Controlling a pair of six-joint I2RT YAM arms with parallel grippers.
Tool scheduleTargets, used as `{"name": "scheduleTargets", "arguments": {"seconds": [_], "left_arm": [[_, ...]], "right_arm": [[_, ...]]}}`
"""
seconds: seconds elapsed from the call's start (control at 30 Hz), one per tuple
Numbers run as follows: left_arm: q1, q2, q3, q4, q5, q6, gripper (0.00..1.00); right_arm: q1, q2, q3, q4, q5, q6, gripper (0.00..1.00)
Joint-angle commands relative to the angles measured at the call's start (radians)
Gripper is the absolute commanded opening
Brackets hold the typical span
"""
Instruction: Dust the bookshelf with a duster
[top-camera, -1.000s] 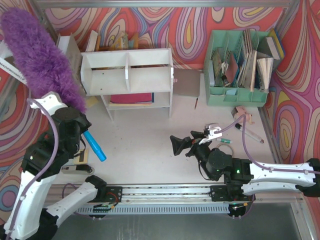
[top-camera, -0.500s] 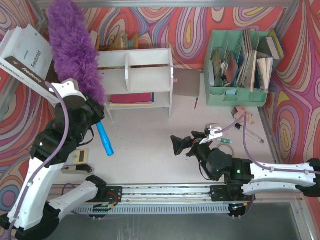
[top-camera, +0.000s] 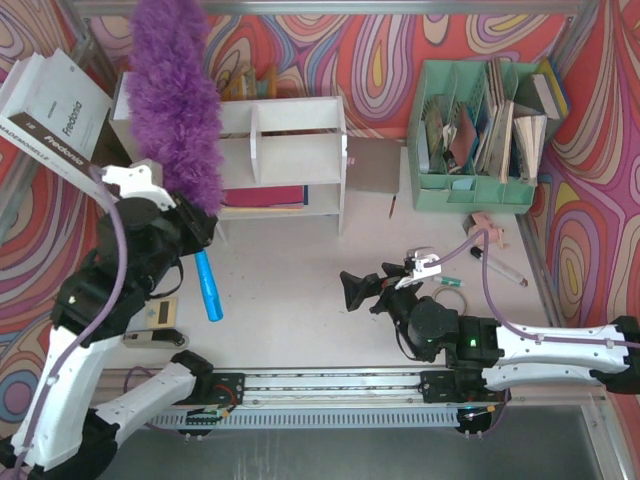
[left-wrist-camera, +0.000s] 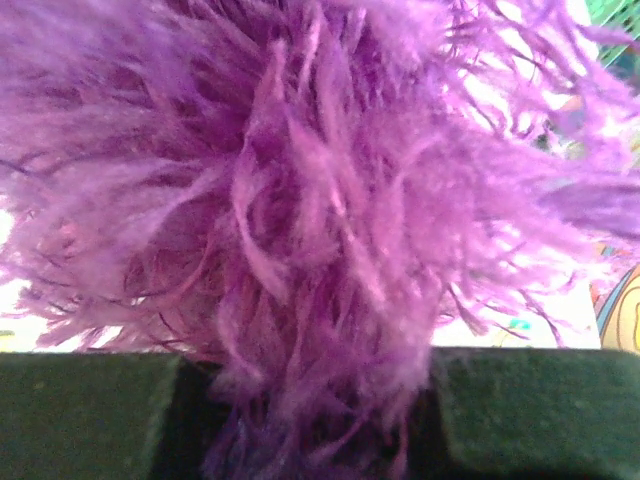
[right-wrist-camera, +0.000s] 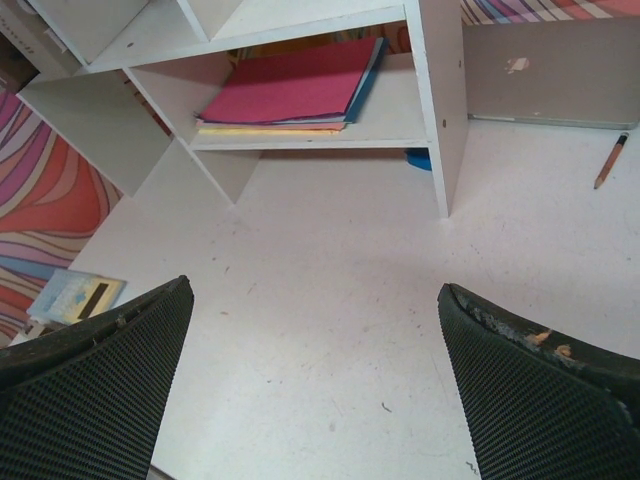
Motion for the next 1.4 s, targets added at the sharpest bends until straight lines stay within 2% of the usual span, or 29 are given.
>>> {"name": "scheduleTargets", "arguments": {"seconds": [0.0, 0.23, 0.57, 1.37], "left_arm": [[-0.002, 0.034, -0.057, 0.050, 0.039, -0.019, 0.00], [-0.002, 0.089, -0.103, 0.050, 0.020, -0.049, 0.00], [-0.012, 0.168, -0.144, 0.123, 0.189, -0.094, 0.00], [-0.460, 0.433, 0.000, 0.222, 0.032, -0.105, 0.00]], "right_arm": [[-0.004, 0.003, 0.025, -0.005, 0.018, 0.021, 0.99], [-0.004, -0.006, 0.022, -0.021, 0.023, 0.036, 0.99], [-0.004, -0.020, 0.013, -0.051, 0.032, 0.053, 0.99], [-0.004, -0.065, -0.008, -0.112, 0.066, 0.118, 0.99]]}}
